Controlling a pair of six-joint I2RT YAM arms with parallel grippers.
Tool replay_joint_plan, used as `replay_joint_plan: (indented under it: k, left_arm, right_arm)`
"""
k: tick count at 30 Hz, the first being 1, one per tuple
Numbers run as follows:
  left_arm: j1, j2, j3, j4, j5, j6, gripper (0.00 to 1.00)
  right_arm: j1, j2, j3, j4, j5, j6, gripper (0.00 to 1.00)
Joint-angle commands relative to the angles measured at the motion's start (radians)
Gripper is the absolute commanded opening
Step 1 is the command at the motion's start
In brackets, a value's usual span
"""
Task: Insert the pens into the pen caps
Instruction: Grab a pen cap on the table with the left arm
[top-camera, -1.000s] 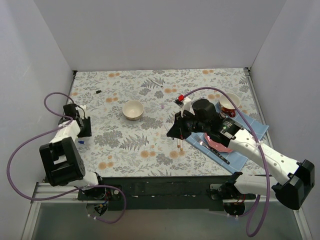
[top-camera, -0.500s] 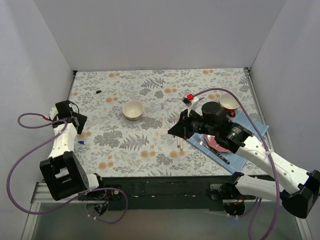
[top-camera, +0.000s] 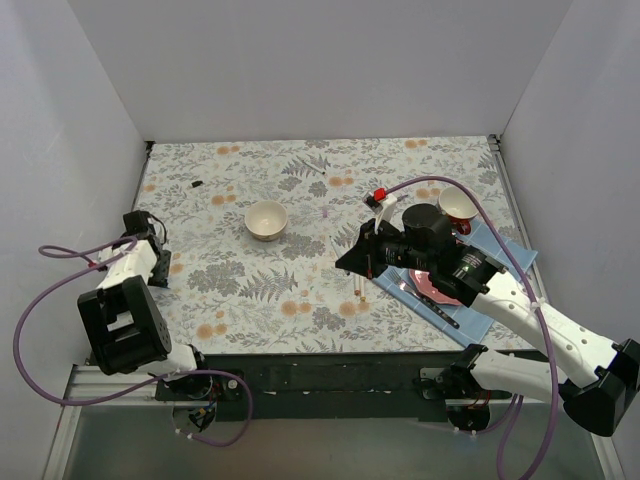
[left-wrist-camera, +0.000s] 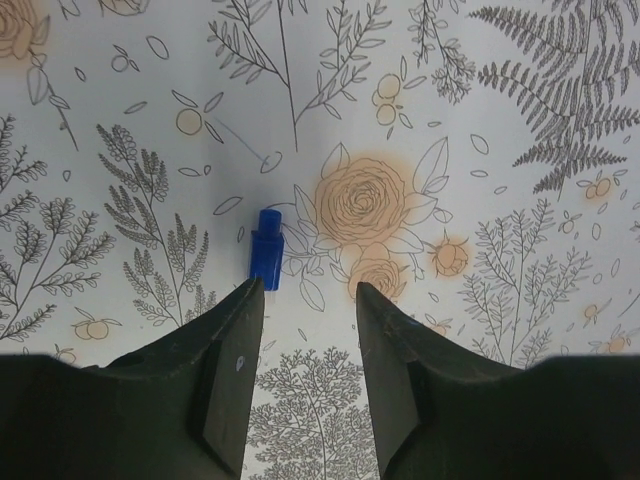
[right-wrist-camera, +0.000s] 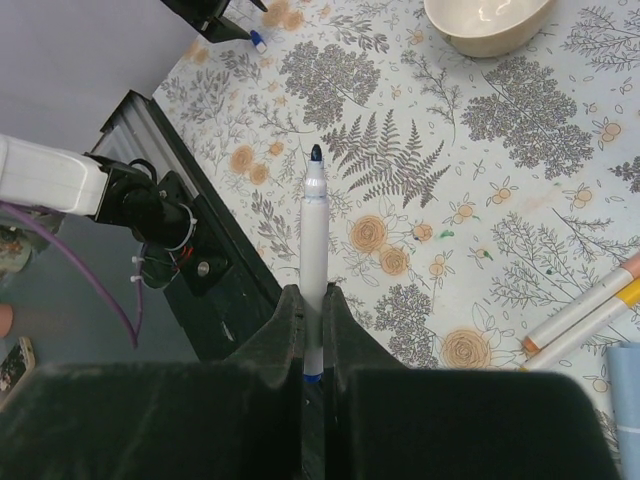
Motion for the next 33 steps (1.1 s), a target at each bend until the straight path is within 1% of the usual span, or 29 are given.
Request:
replay_joint_plan:
  k: [1, 9, 11, 13, 14, 15, 16, 17, 19, 20, 21, 23, 24, 25, 26, 27, 30, 31, 33]
  left_arm:
    - [0.004, 0.0, 0.005, -0.035, -0.108, -0.045, 0.42]
    - [0.005, 0.059, -0.036, -0.02, -0.105, -0.078, 0.43]
    - [0.004, 0.077, -0.041, -0.017, -0.097, -0.081, 0.4]
    - [0.004, 0.089, -0.046, -0.014, -0.084, -0.071, 0.32]
    - [0.002, 0.093, -0.047, -0.01, -0.079, -0.057, 0.25]
    - [-0.007, 0.097, -0.05, -0.003, -0.079, -0.037, 0.05]
    - [-0.019, 0.096, -0.059, 0.041, -0.076, 0.007, 0.0]
    - [-0.038, 0.091, -0.059, 0.06, -0.088, 0.09, 0.0]
    - [-0.126, 0.067, -0.043, 0.095, -0.113, 0.193, 0.0]
    - [-0.174, 0.057, -0.026, 0.094, -0.199, 0.28, 0.0]
    - [-0.278, 0.042, -0.009, 0.092, -0.22, 0.331, 0.0]
    - [-0.393, 0.028, 0.032, 0.141, -0.231, 0.47, 0.0]
    - [-0.48, 0.025, 0.046, 0.163, -0.182, 0.623, 0.0]
    - [-0.519, 0.025, 0.071, 0.169, -0.15, 0.694, 0.0]
    - [-0.585, 0.022, 0.107, 0.169, -0.106, 0.759, 0.0]
    - [-0.608, 0.014, 0.123, 0.172, 0.007, 0.872, 0.0]
    - [-0.648, -0.007, 0.18, 0.168, 0.276, 1.033, 0.0]
    - [-0.651, -0.007, 0.197, 0.133, 0.468, 1.149, 0.0]
    - [-0.68, 0.01, 0.23, 0.093, 0.548, 1.254, 0.0]
  right_arm:
    - [0.003, 0.0, -0.007, 0.047, 0.003, -0.011, 0.01]
    - [0.005, -0.008, -0.014, 0.052, 0.003, -0.013, 0.01]
    - [0.005, -0.012, -0.016, 0.054, 0.004, -0.011, 0.01]
    - [0.005, -0.019, -0.02, 0.055, 0.006, -0.01, 0.01]
    - [0.003, -0.023, -0.022, 0.055, 0.007, -0.008, 0.01]
    - [0.003, -0.028, -0.023, 0.058, 0.01, -0.005, 0.01]
    - [0.005, -0.032, -0.028, 0.063, 0.012, -0.003, 0.01]
    - [0.005, -0.037, -0.033, 0.067, 0.013, 0.001, 0.01]
    - [0.005, -0.054, -0.042, 0.084, 0.022, 0.009, 0.01]
    - [0.005, -0.071, -0.056, 0.095, 0.024, 0.012, 0.01]
    - [0.005, -0.078, -0.065, 0.107, 0.03, 0.013, 0.01]
    - [0.003, -0.103, -0.079, 0.136, 0.052, 0.021, 0.01]
    - [0.003, -0.109, -0.08, 0.139, 0.061, 0.021, 0.01]
    - [0.005, -0.117, -0.08, 0.143, 0.078, 0.026, 0.01]
    - [0.005, -0.136, -0.082, 0.144, 0.084, 0.027, 0.01]
    - [0.005, -0.147, -0.083, 0.147, 0.091, 0.029, 0.01]
    - [0.003, -0.204, -0.086, 0.144, 0.142, 0.029, 0.01]
    - [0.003, -0.219, -0.088, 0.14, 0.171, 0.027, 0.01]
    - [0.002, -0.264, -0.089, 0.126, 0.197, 0.026, 0.01]
